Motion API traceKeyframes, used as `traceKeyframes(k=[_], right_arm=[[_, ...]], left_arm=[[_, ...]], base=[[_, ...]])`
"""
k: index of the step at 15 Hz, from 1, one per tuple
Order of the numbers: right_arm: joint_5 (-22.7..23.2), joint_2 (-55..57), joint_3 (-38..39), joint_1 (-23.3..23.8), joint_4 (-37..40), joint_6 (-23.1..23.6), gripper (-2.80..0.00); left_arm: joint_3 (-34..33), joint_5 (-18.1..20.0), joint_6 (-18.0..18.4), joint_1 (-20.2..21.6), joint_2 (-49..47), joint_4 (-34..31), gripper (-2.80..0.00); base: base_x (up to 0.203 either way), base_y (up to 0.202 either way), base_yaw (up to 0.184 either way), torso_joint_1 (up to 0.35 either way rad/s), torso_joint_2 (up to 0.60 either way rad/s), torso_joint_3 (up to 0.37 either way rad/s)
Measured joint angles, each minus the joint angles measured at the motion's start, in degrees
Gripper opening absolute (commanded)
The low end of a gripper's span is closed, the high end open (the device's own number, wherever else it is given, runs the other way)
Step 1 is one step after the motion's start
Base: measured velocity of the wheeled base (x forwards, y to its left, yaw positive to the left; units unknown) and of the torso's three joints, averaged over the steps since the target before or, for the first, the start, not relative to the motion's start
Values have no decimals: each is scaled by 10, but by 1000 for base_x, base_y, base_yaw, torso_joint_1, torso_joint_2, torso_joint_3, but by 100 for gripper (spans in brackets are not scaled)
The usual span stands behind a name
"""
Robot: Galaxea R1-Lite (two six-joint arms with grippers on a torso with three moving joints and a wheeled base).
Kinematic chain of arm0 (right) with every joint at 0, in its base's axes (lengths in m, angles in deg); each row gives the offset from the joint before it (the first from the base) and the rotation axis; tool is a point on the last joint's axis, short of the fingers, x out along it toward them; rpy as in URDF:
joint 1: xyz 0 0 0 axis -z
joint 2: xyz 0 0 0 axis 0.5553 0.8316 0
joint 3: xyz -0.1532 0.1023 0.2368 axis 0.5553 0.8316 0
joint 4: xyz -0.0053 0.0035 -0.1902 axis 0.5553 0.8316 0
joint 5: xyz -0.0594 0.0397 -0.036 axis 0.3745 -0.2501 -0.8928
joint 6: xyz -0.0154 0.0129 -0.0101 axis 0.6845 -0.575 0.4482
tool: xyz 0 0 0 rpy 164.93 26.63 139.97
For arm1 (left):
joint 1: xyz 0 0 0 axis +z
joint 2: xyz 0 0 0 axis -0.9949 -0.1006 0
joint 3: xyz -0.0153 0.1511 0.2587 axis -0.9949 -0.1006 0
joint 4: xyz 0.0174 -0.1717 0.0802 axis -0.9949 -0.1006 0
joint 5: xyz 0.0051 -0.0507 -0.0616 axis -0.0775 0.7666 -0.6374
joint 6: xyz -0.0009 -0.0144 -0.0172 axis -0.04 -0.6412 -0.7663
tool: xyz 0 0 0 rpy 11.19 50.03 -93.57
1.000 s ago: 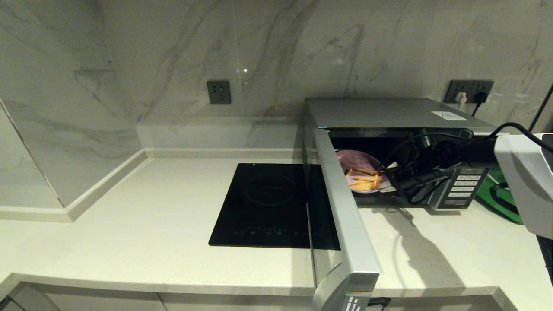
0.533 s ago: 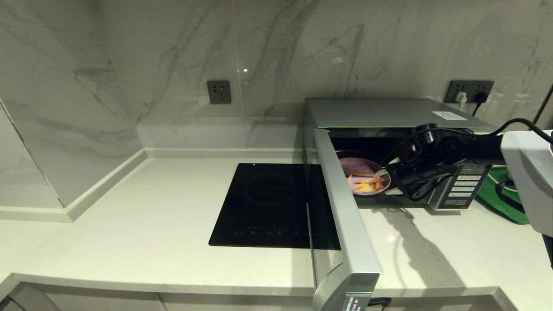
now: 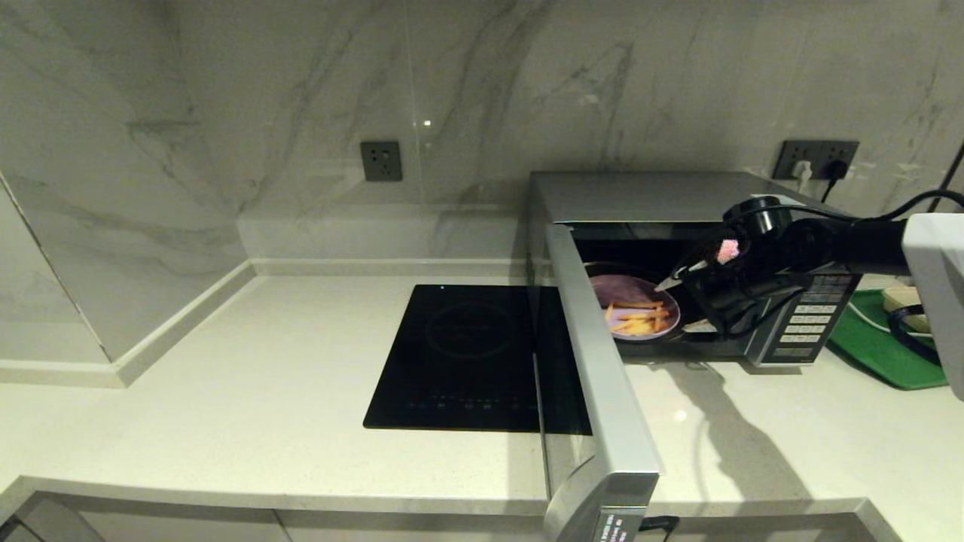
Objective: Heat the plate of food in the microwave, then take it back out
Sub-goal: Put the plate in the microwave oven, then close the microwave oven
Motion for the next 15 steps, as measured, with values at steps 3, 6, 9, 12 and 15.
traceKeyframes(k=[3, 6, 9, 12, 15], right_arm=[[-1, -19, 23, 2, 32, 2, 0], [6, -58, 100, 2, 37, 11, 0], [14, -103, 167, 29, 37, 42, 0], [16, -133, 206, 74, 36, 76, 0], [32, -163, 237, 150, 39, 127, -280]], left_arm=[[0, 0, 0, 0, 0, 0, -280], [0, 0, 0, 0, 0, 0, -280], [0, 0, 0, 0, 0, 0, -280], [0, 0, 0, 0, 0, 0, -280], [0, 0, 0, 0, 0, 0, -280]], base=[[0, 0, 0, 0, 0, 0], [0, 0, 0, 0, 0, 0], [0, 0, 0, 0, 0, 0], [0, 0, 0, 0, 0, 0], [0, 0, 0, 0, 0, 0]])
